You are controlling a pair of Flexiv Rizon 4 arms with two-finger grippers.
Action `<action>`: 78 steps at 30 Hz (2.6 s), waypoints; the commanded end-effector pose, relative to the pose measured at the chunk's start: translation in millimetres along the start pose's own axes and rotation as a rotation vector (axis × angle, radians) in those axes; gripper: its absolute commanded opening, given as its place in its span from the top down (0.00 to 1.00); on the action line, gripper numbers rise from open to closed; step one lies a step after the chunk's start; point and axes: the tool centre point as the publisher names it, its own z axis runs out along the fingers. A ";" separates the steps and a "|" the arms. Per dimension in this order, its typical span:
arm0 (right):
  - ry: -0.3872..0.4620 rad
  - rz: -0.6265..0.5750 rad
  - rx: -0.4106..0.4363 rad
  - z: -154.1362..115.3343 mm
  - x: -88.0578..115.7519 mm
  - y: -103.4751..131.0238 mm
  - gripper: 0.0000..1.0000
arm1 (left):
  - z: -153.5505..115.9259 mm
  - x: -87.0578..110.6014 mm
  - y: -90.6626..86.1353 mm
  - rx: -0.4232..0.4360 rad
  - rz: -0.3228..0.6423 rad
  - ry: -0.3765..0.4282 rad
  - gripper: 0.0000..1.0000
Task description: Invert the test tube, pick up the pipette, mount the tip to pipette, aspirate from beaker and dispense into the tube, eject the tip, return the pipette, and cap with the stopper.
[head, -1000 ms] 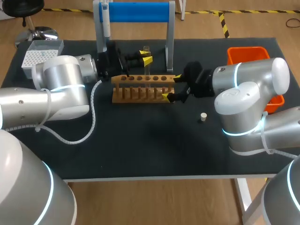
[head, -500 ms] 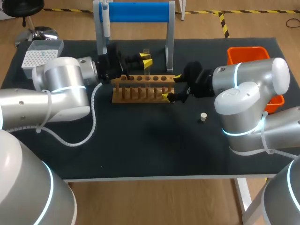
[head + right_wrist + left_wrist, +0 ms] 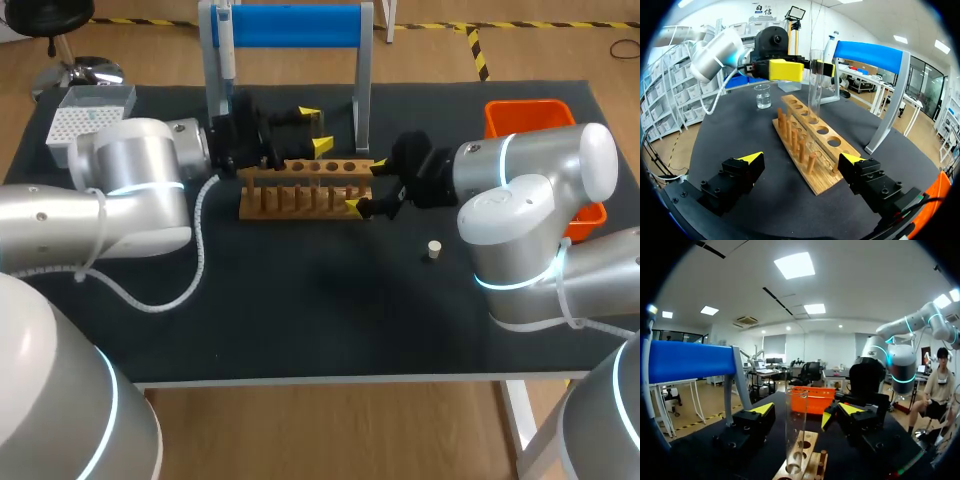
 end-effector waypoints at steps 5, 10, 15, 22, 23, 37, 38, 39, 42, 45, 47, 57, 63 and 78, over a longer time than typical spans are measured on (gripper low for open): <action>0.001 0.000 0.000 -0.2 0.0 -0.6 0.00 | -51.0 10.5 -21.2 -0.125 -0.047 0.014 0.00; 0.001 0.000 0.000 -0.2 0.0 -0.6 0.00 | -96.6 12.2 -20.3 -0.176 -0.100 -0.039 0.00; 0.001 0.000 0.000 -0.2 0.0 -0.6 0.00 | -120.1 15.0 -19.5 -0.213 -0.148 -0.073 0.00; 0.001 0.000 0.000 -0.2 0.0 -0.6 0.00 | -120.1 15.0 -19.5 -0.213 -0.148 -0.073 0.00; 0.001 0.000 0.000 -0.2 0.0 -0.6 0.00 | -120.1 15.0 -19.5 -0.213 -0.148 -0.073 0.00; 0.001 0.000 0.000 -0.2 0.0 -0.6 0.00 | -186.4 -24.5 -5.3 -0.292 -0.169 -0.330 0.00; 0.001 0.000 0.000 -0.2 0.0 -0.6 0.00 | -201.5 -30.0 -5.6 -0.308 -0.166 -0.381 0.00; 0.001 0.000 0.000 -0.2 0.0 -0.6 0.00 | -217.3 -35.2 -6.6 -0.311 -0.170 -0.429 0.00; 0.001 0.000 0.000 -0.2 0.0 -0.6 0.00 | -262.1 -47.4 -6.3 -0.337 -0.181 -0.565 0.00; 0.001 0.000 0.000 -0.2 0.0 -0.6 0.00 | -302.2 -53.7 -2.0 -0.363 -0.204 -0.681 0.00; 0.001 0.000 0.000 -0.2 0.0 -0.6 0.00 | -322.4 -55.4 2.9 -0.386 -0.214 -0.725 0.00; 0.001 0.000 0.000 -0.2 0.0 -0.6 0.00 | -380.2 -67.6 19.8 -0.390 -0.266 -0.954 0.00; 0.001 0.000 0.000 -0.2 0.0 -0.6 0.00 | -403.8 -77.9 24.8 -0.406 -0.279 -1.102 0.00; 0.001 0.000 0.000 -0.2 0.0 -0.6 0.00 | -409.9 -80.9 25.8 -0.449 -0.274 -1.159 0.00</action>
